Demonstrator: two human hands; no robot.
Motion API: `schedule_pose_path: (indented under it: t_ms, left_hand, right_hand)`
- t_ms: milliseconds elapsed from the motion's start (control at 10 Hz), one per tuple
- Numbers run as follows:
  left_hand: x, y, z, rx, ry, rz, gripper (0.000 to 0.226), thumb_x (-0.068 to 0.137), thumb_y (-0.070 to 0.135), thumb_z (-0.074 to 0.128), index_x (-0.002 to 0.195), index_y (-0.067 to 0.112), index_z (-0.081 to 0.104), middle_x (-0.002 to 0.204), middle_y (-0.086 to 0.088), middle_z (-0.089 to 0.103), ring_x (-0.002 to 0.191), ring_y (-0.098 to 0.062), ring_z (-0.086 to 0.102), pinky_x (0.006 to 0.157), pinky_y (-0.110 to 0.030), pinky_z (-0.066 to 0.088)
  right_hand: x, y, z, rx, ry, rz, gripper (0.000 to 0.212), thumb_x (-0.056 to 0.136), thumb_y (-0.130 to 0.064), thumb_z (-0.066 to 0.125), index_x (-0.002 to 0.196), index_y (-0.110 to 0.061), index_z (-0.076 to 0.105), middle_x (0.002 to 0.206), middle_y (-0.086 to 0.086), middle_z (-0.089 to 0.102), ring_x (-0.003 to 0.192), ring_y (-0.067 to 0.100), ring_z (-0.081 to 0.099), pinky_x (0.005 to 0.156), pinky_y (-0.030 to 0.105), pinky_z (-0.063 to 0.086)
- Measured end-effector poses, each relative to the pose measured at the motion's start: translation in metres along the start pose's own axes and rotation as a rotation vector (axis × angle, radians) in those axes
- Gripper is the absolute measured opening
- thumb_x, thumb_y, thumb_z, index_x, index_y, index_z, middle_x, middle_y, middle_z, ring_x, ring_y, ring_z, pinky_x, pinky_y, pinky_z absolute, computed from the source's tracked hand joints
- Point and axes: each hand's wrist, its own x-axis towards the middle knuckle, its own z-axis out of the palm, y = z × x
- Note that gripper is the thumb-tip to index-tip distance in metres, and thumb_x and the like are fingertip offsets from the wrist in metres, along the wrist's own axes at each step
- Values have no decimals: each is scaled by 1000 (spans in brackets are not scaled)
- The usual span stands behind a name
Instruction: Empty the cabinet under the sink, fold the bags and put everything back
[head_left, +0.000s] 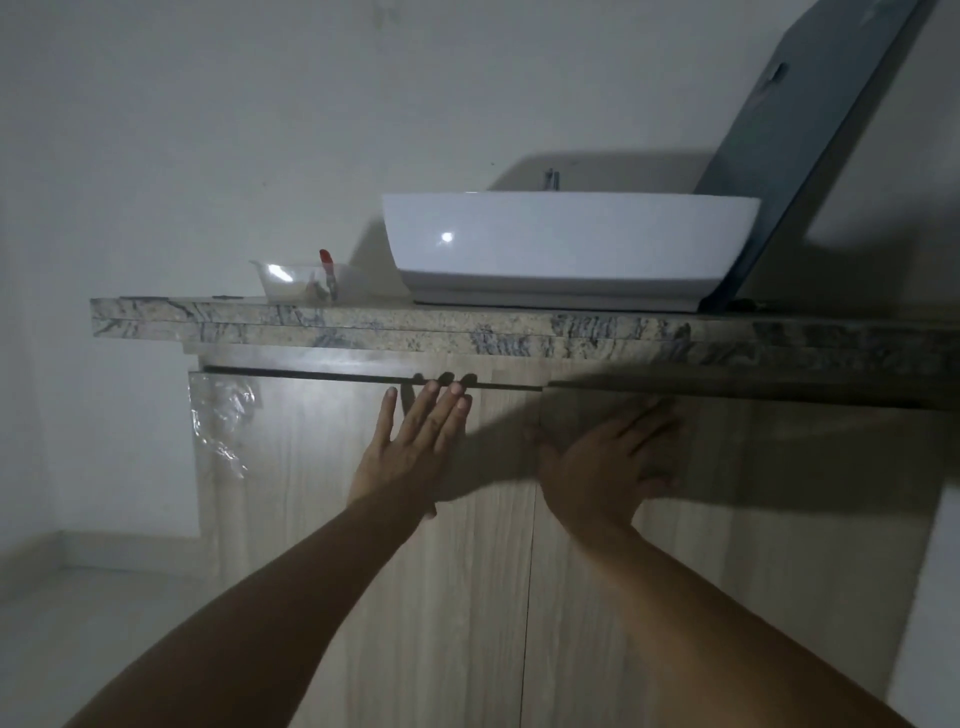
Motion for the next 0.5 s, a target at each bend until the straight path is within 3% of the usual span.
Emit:
schedule_pose_path:
  t_ms: [200,300,400,500]
  left_hand:
    - [-1,7,-7,-86,-32,-24,124,82,43,68,141,9,-35,140,-9,-50,129,-29,-45,113,-54,-16]
    - [-6,5,-15,-97,-57,-4,117,86,45,62,142,9,-33,144,-10,-45,134,-31,-40,118,-55,-3]
    - [-3,-3,-39,-127,-228,50,125,79,50,67,143,8,-31,144,-12,-46,134,-33,-39,119,-54,0]
    - [-2,-10,-67,-158,-441,148,121,77,54,68,148,14,-23,149,-12,-41,136,-36,-35,116,-57,-5]
  right_hand:
    - [-1,3,-1,-6,-17,-17,136,71,-80,54,146,6,-19,158,29,-10,146,46,-1,106,74,19]
    - [0,9,-10,-20,-92,-48,137,70,-74,63,148,4,-18,158,27,-14,146,45,-8,106,73,18]
    - [2,14,-33,-19,-233,-90,133,72,-62,71,150,-1,-18,157,23,-25,145,43,-17,109,67,23]
    - [8,23,-69,-60,-489,-105,126,76,-54,73,151,-9,-18,159,16,-23,149,37,-7,110,60,33]
